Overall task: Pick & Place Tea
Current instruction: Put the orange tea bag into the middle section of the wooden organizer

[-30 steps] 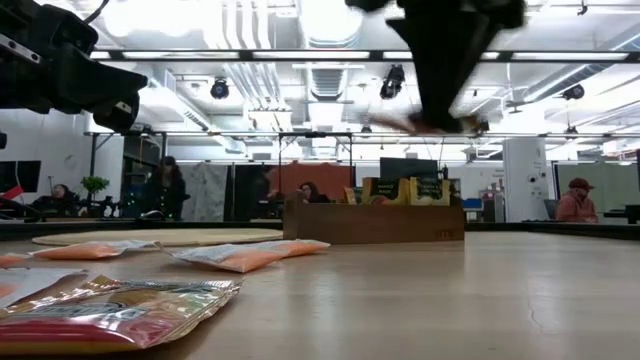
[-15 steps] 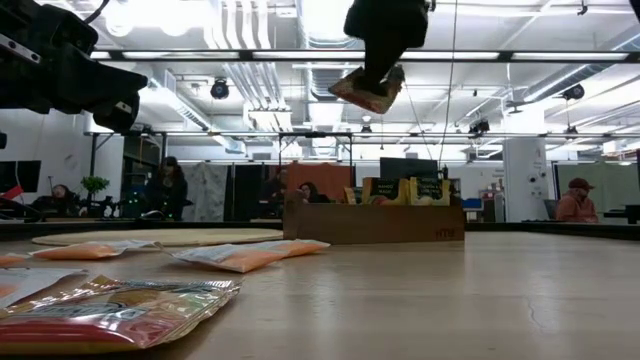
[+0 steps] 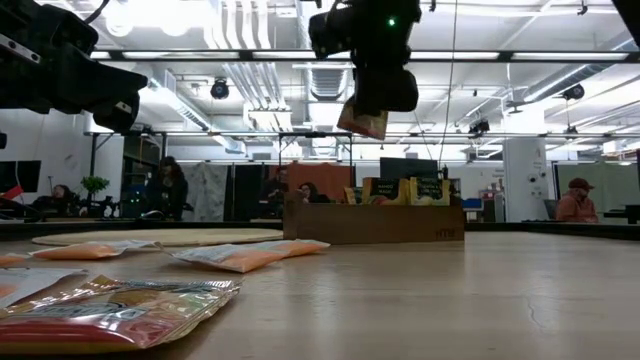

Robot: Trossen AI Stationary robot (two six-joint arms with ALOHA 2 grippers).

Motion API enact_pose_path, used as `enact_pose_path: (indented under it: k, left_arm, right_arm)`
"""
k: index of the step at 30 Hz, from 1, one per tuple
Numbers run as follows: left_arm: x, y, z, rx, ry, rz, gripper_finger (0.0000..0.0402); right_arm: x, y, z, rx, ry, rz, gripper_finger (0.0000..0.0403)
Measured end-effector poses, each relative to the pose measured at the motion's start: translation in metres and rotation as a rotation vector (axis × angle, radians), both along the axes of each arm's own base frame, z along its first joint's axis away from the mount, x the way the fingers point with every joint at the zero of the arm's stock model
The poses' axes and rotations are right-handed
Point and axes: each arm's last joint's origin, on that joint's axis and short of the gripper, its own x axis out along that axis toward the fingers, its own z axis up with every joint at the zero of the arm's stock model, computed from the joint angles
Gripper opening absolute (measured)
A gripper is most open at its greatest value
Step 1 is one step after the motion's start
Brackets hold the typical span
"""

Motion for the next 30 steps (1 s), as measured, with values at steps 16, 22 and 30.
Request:
enact_pose_path:
  k: [16,22,30]
  left_arm:
    - [0.000,0.000,0.000,0.000,0.000,0.001,0.0000]
    - [0.000,0.000,0.000,0.000,0.000,0.001,0.0000]
    - [0.000,0.000,0.000,0.000,0.000,0.000,0.0000]
  right_arm:
    - [-0.031,-0.037,-0.018,-0.062,0.068,0.236,0.0008]
    - [-0.038,-0.042,-0.024,-0.105,0.123,0.316,0.0008]
    - [-0.043,-0.042,-0.036,-0.102,0.112,0.320,0.0008]
